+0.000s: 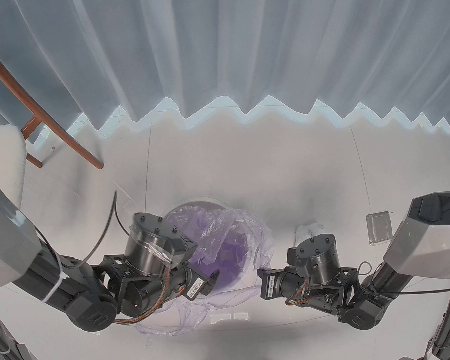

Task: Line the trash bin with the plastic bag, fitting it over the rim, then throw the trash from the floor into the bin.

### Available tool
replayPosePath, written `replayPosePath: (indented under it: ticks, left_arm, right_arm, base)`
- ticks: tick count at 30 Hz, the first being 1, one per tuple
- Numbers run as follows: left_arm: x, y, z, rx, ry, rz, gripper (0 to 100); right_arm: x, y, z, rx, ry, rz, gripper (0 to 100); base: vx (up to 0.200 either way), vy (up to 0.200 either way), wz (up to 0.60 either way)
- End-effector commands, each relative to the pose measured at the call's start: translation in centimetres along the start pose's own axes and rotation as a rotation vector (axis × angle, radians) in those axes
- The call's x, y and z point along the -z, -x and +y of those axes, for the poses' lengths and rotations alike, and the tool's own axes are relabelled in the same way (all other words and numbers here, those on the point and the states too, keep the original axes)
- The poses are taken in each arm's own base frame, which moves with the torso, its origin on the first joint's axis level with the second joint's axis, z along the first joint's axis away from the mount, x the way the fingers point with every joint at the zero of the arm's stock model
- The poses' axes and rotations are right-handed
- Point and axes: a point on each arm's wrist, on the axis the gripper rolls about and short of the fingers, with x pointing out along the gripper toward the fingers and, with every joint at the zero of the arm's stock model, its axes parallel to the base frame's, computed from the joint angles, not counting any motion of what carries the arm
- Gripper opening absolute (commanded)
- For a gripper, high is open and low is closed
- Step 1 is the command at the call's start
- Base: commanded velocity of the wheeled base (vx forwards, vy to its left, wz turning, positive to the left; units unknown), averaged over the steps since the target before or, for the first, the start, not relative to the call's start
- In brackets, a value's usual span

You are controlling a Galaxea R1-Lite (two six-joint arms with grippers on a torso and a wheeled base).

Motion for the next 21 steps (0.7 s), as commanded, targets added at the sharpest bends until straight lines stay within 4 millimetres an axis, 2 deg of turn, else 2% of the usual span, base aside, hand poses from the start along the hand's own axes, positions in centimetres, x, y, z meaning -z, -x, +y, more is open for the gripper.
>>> replayPosePath:
  ticks: [1,8,9,17,18,20,21]
  left_arm:
    - [0.1,-1.3,-1.4,-0.003,0.006,0.024,100]
    - [-0.3,-3.6,-0.8,-0.049,0.031,0.03,100]
    - [-0.2,-3.9,-0.7,-0.056,0.032,0.037,0]
    - [-0.4,-4.2,1.5,-0.11,0.089,0.032,0]
    - [-1.2,-4.0,2.9,-0.139,0.118,0.003,0]
    - [-1.7,-3.8,3.6,-0.151,0.133,-0.018,0]
    - [-2.6,-3.6,5.0,-0.168,0.159,-0.055,0]
  right_arm:
    - [-0.1,-0.1,0.1,-0.001,0.0,-0.003,0]
    - [-0.1,0.1,0.1,0.001,0.001,-0.008,0]
    - [-0.2,0.1,0.1,0.001,0.0,-0.009,0]
    - [-0.4,0.2,0.3,-0.016,-0.003,-0.038,0]
    - [-0.3,0.2,0.3,-0.019,-0.002,-0.039,0]
    - [-0.3,0.2,0.4,-0.021,-0.003,-0.039,0]
    - [-0.3,0.1,0.4,-0.03,0.0,-0.043,0]
  base:
    - [0.0,0.0,0.0]
    - [0.0,0.0,0.0]
    - [0.0,0.0,0.0]
    - [0.0,0.0,0.0]
    - [0.0,0.0,0.0]
    - [0.0,0.0,0.0]
    - [0.0,0.0,0.0]
